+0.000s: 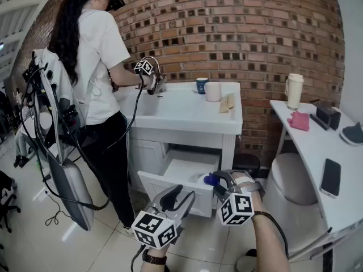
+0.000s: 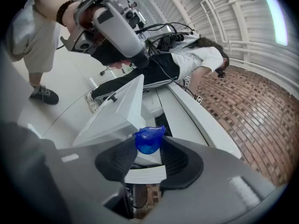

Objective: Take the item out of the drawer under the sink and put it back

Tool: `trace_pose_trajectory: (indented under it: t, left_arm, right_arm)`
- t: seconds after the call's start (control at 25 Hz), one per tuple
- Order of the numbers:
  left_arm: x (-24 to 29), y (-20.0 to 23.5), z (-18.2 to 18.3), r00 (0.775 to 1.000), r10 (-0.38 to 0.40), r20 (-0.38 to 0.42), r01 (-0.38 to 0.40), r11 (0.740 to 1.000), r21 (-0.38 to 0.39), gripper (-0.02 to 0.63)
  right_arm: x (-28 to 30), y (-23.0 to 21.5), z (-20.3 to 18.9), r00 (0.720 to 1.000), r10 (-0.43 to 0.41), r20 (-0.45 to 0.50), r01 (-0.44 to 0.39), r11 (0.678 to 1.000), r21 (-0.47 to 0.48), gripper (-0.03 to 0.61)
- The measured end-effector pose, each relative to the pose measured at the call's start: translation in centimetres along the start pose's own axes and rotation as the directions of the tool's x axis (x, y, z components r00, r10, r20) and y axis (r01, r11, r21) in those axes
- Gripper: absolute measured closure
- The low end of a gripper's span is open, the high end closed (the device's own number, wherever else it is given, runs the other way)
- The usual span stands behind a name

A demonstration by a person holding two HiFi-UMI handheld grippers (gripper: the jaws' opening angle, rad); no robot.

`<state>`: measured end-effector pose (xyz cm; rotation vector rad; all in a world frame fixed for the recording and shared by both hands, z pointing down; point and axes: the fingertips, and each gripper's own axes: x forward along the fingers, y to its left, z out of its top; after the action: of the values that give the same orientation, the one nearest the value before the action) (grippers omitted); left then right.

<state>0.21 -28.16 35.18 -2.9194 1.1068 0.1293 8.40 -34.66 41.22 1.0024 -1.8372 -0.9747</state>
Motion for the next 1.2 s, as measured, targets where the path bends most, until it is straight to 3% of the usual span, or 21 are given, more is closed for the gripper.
trace_pose_trajectory:
  t: [0.12,0.28,0.52,0.76,1.04,1.2]
  left_arm:
    - [-0.2,0.2,0.0,1.0,-0.002,0.001,0.002,1.0,-0.005,0.417]
    - [-0.6,0.3,0.0,1.0,-0.004,0.003,0.004,1.0,-0.005,0.417]
    - [-0.9,0.5,0.5,1.0,-0.001,0.013,0.001,1.0,-0.013,0.417]
    - [-1.0,0.7,1.4,0.999,0.002,0.042,-0.001,1.0,-0.026,0.416]
    - [-1.2,0.8,1.3,0.999,-0.004,0.051,0.005,1.0,-0.023,0.414]
    - [-1.4,0.9,1.4,0.998,-0.003,0.061,0.005,0.999,-0.039,0.414]
  right_arm:
    - [0.0,-0.9,-0.2,0.999,0.011,0.04,-0.016,0.989,0.146,0.423]
    - [-0.2,-2.0,-0.3,0.993,0.003,0.121,-0.044,0.941,0.336,0.426]
    - [-0.6,-3.7,0.4,0.962,-0.056,0.267,-0.11,0.815,0.569,0.426]
    - [-2.1,-7.3,1.9,0.91,-0.204,0.36,-0.128,0.688,0.714,0.426]
    - [-4.6,-11.0,3.1,0.876,-0.36,0.32,0.01,0.677,0.736,0.433]
    - [-6.2,-13.1,3.5,0.866,-0.41,0.285,0.072,0.669,0.74,0.433]
